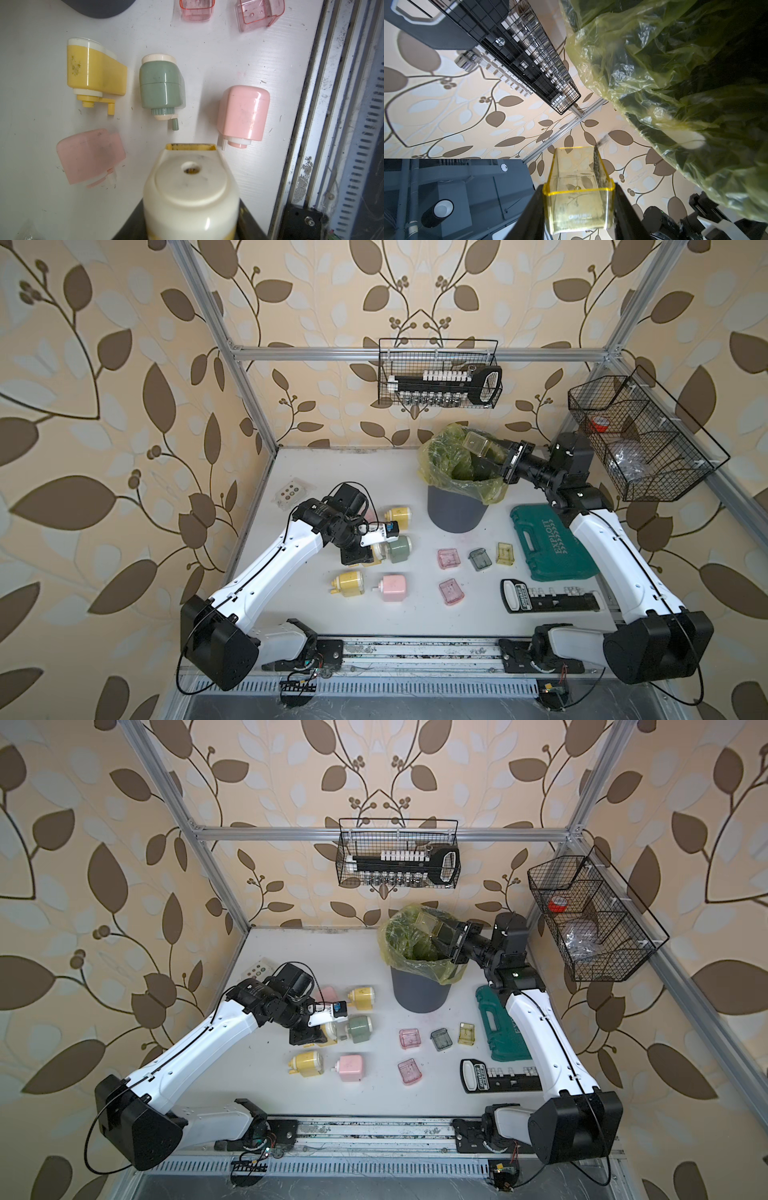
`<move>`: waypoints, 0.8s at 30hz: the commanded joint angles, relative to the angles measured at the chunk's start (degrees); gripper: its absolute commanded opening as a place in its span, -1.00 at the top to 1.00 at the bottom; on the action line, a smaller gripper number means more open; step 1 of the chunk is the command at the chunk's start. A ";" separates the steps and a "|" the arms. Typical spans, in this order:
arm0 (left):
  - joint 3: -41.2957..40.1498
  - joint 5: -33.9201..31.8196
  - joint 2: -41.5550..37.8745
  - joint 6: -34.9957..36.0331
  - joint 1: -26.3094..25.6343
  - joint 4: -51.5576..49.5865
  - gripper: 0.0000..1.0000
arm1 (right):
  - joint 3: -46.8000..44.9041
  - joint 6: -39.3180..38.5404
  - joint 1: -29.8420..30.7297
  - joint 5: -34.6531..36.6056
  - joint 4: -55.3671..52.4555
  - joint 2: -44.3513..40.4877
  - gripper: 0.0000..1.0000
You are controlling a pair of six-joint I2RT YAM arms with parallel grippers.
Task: Take out the pencil sharpener tray and clean the shavings
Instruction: Pour the shavings into the trash bin.
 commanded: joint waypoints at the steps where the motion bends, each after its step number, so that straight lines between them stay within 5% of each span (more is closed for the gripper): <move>1: -0.04 2.81 -0.33 1.05 0.59 1.57 1.00 | -1.77 10.96 -0.06 -2.85 7.65 0.13 1.00; 5: -0.90 2.97 -0.26 1.09 0.57 2.33 1.00 | 0.86 5.12 -0.72 -2.63 0.79 0.34 1.00; 7: -0.33 2.68 0.20 0.91 0.57 1.64 1.00 | -3.55 12.92 0.69 -3.49 15.31 0.83 1.00; 10: -0.68 2.97 -0.16 0.77 0.59 2.52 1.00 | -1.19 4.37 0.91 -2.62 4.63 0.26 1.00; 12: -0.07 3.01 0.19 0.46 0.57 2.36 1.00 | -8.92 14.89 2.82 1.32 17.22 -1.81 1.00; 13: 0.73 3.20 0.45 0.34 0.59 1.46 1.00 | -9.96 14.01 4.75 7.18 18.92 -4.09 1.00; 16: -0.52 2.11 -0.02 1.58 0.64 3.17 1.00 | -4.37 4.32 2.29 2.74 7.58 -2.00 1.00; 17: 0.04 1.91 0.40 1.44 0.68 3.18 1.00 | -7.37 11.94 1.89 -2.46 13.79 -0.54 1.00; 18: 1.22 2.31 0.96 1.05 0.63 1.98 1.00 | -10.40 16.37 3.89 1.51 26.04 -0.86 1.00; 19: 1.72 2.91 1.24 0.60 0.66 1.55 1.00 | -9.81 14.98 4.80 4.05 28.01 -1.57 1.00; 21: -0.22 2.83 0.59 1.20 0.66 3.39 1.00 | -3.76 1.02 3.61 2.32 12.29 -1.99 1.00; 22: -0.72 2.50 0.65 1.54 0.66 3.98 1.00 | -4.55 1.81 2.40 -0.56 11.29 -0.92 1.00; 24: 1.14 2.52 1.80 0.95 0.66 1.98 1.00 | -10.48 11.16 3.02 -0.25 30.42 0.00 1.00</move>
